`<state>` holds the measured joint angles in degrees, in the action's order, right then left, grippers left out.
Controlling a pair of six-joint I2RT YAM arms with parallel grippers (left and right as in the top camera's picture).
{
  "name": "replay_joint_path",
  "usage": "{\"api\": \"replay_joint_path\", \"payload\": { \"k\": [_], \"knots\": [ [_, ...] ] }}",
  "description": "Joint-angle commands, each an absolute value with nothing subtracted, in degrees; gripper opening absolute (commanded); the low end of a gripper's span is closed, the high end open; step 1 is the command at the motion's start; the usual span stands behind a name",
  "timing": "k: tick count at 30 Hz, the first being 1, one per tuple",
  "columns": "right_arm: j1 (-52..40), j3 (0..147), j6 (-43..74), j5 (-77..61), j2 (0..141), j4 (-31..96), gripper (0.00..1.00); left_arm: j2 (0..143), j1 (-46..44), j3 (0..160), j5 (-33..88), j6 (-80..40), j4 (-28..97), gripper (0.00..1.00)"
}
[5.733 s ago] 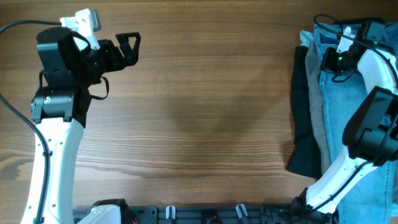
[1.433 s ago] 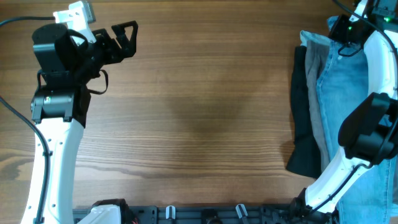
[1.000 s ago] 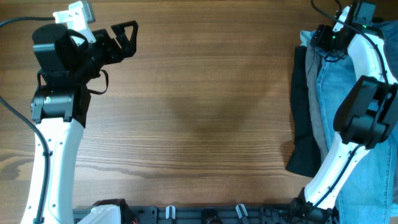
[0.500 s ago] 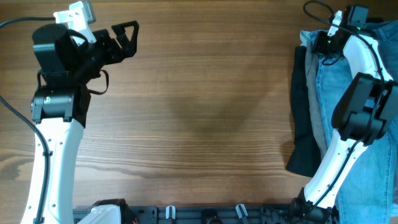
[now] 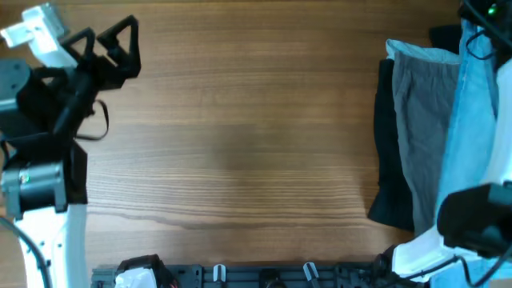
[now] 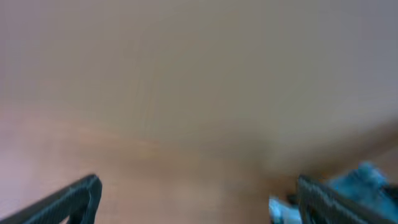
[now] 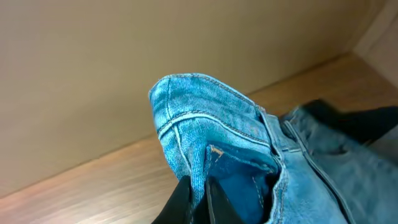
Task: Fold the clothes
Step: 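Lift the jeans with the right gripper and swing them left onto the table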
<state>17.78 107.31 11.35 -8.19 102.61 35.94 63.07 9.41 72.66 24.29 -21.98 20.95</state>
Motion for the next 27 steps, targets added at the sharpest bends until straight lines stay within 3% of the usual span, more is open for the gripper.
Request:
{"api": "replay_joint_path", "payload": {
  "k": [1, 3, 7, 11, 14, 15, 16, 17, 18, 22, 27],
  "knots": [
    [16.91, 108.01, 15.92, -16.32, 101.34, 37.60, 0.04, 64.20, 9.72, 72.44, 16.32, -22.70, 36.71, 1.00],
    [16.86, 108.01, 16.62, -18.41, 101.34, 39.53, 0.04, 64.10, 9.72, 72.47, 15.09, -18.48, 44.71, 1.00],
    [12.51, 108.12, 20.27, -35.73, 101.01, 35.05, 0.04, 61.41, 9.72, 72.47, 14.83, -16.67, 50.50, 1.00],
    [-10.09, 108.38, 24.14, -38.59, 101.01, 22.59, 0.04, 57.19, 11.86, 77.21, 7.38, -16.69, 52.93, 1.00],
    [-33.32, 108.38, 22.17, -25.82, 104.20, 18.96, 0.08, 55.40, 13.65, 82.94, 2.31, -16.67, 56.12, 1.00],
    [-38.63, 108.38, 20.34, -22.20, 105.93, 19.22, 0.33, 55.09, 13.98, 84.16, 0.91, -16.62, 56.75, 1.00],
    [-44.10, 108.38, 17.65, -18.90, 108.01, 19.90, 0.69, 54.85, 14.17, 85.23, -0.08, -15.84, 57.32, 1.00],
    [-47.59, 108.38, 14.90, -17.26, 109.21, 20.99, 0.83, 54.50, 14.22, 86.13, -0.14, -14.00, 57.71, 1.00],
    [-49.58, 108.38, 13.91, -14.15, 109.36, 23.03, 0.91, 54.22, 14.22, 86.61, -0.16, -13.67, 57.93, 1.00],
    [-46.13, 108.42, 13.52, -5.15, 105.12, 31.66, 0.95, 54.39, 14.22, 86.65, -0.12, -13.67, 57.91, 1.00],
    [-31.44, 108.42, 17.72, -5.08, 95.70, 37.28, 0.95, 57.93, 13.67, 86.59, 1.41, -12.78, 57.78, 1.00]
  ]
}}
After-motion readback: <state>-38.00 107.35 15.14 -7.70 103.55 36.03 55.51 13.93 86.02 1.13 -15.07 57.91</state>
